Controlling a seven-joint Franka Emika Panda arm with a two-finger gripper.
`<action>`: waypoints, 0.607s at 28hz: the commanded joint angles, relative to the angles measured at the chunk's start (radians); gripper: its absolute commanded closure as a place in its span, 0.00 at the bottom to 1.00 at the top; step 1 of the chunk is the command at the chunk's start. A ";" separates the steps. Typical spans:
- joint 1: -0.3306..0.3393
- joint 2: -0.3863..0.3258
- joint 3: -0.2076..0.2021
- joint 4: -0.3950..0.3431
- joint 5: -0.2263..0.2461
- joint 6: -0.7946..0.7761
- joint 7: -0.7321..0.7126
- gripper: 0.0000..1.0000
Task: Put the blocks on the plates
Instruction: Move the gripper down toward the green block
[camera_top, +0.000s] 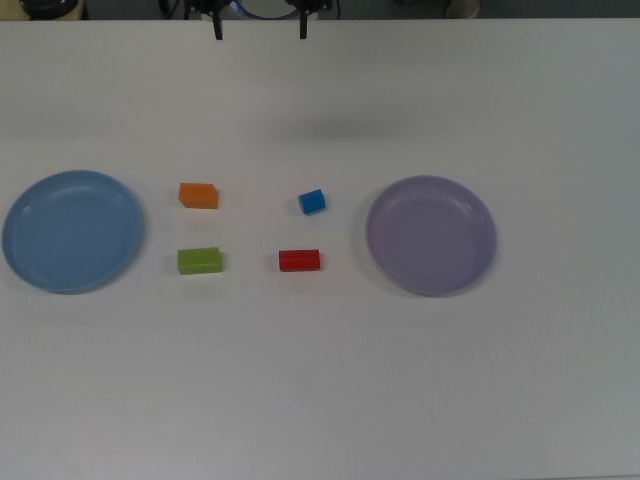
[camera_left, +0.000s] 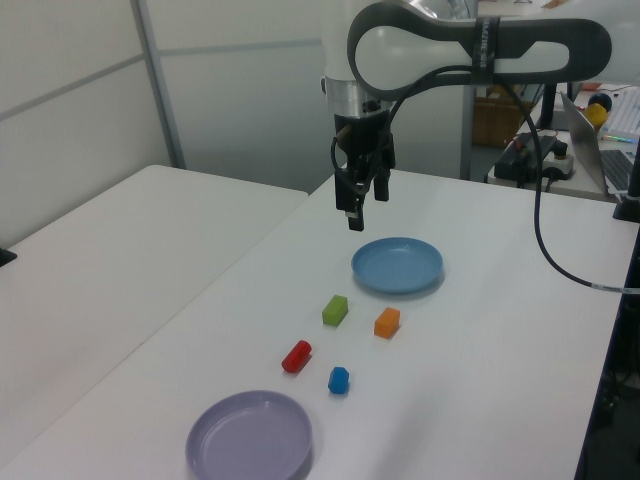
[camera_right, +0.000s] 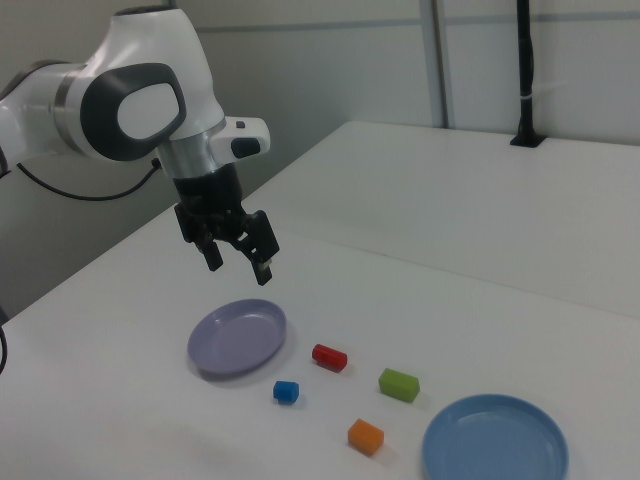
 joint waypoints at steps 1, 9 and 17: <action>0.009 -0.004 -0.026 0.022 0.022 -0.045 -0.030 0.00; -0.032 0.018 -0.026 0.039 0.050 -0.033 -0.098 0.00; -0.072 0.090 -0.029 0.038 0.054 0.051 -0.198 0.00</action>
